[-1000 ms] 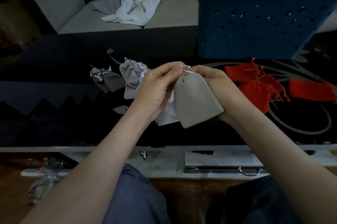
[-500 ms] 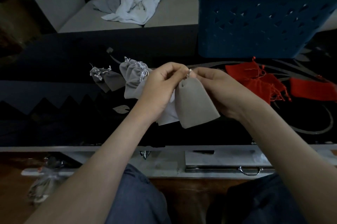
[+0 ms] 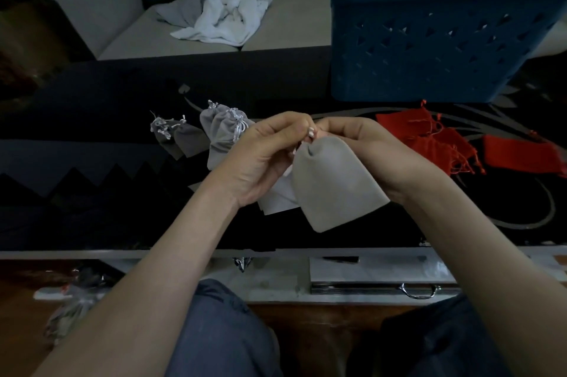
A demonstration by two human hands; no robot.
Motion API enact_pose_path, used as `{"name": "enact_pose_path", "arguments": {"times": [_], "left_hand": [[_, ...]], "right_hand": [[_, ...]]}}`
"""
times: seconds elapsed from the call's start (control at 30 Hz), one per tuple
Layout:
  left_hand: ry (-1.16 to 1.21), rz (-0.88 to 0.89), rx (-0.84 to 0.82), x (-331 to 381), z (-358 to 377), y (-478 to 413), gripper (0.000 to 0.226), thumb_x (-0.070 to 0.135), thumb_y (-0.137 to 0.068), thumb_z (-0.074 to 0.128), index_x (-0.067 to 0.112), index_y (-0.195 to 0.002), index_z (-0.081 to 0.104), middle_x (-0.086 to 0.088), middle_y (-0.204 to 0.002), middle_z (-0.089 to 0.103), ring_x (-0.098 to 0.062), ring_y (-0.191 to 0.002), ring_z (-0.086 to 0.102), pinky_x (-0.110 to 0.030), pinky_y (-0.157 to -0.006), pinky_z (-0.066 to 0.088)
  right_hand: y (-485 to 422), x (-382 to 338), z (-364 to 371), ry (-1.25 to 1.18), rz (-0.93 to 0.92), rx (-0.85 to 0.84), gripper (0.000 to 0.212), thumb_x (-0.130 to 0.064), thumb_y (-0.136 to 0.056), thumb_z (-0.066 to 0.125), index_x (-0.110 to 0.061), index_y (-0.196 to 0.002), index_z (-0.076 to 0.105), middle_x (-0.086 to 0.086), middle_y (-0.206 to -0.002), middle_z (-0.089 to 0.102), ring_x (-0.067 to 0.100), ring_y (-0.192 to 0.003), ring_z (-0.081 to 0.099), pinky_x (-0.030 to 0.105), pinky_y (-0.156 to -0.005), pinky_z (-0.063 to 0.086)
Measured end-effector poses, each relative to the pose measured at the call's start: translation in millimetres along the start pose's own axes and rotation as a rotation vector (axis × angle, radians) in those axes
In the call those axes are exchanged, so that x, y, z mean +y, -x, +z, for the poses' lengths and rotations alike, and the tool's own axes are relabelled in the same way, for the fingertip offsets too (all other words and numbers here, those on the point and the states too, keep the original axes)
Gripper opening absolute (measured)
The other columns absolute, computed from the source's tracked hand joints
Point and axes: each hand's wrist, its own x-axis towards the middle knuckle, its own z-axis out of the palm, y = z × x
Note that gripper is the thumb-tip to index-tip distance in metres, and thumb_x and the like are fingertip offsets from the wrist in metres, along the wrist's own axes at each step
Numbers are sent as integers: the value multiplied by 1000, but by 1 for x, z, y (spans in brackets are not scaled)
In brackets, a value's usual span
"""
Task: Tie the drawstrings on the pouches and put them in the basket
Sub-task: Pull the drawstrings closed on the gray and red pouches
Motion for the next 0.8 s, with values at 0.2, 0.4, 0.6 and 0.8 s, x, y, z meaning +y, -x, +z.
{"name": "enact_pose_path", "arguments": {"times": [0.2,0.4,0.6,0.8], "left_hand": [[-130,75,38,4,-1,-2,18,8,-82,61,18,-69,69,5,-71,65,-4,-68,60,-16,-65,48],[-502,132,102,5,-5,2,14,3,-87,63,14,-80,67,6,-76,68,-6,-77,63,-18,-74,50],[-638,-7,139,4,-7,1,8,10,-87,66,14,-81,69,5,-77,72,-15,-80,66,-27,-79,51],[-704,-60,170,5,-6,-4,9,13,-83,71,19,-78,68,9,-66,68,2,-62,60,-13,-61,46]], "right_hand": [[1,0,-2,-65,-6,55,18,-15,-92,50,-8,-78,58,0,-64,61,7,-56,54,17,-53,45],[-3,3,-7,185,31,76,23,-30,-80,64,-7,-85,65,16,-76,53,22,-64,43,28,-59,34],[-8,6,-7,579,25,150,16,-24,-88,64,-8,-86,67,-3,-62,54,9,-59,45,26,-62,37],[-8,9,-11,727,-80,274,15,-33,-83,68,-19,-78,68,-5,-70,67,1,-63,55,21,-64,45]]}}
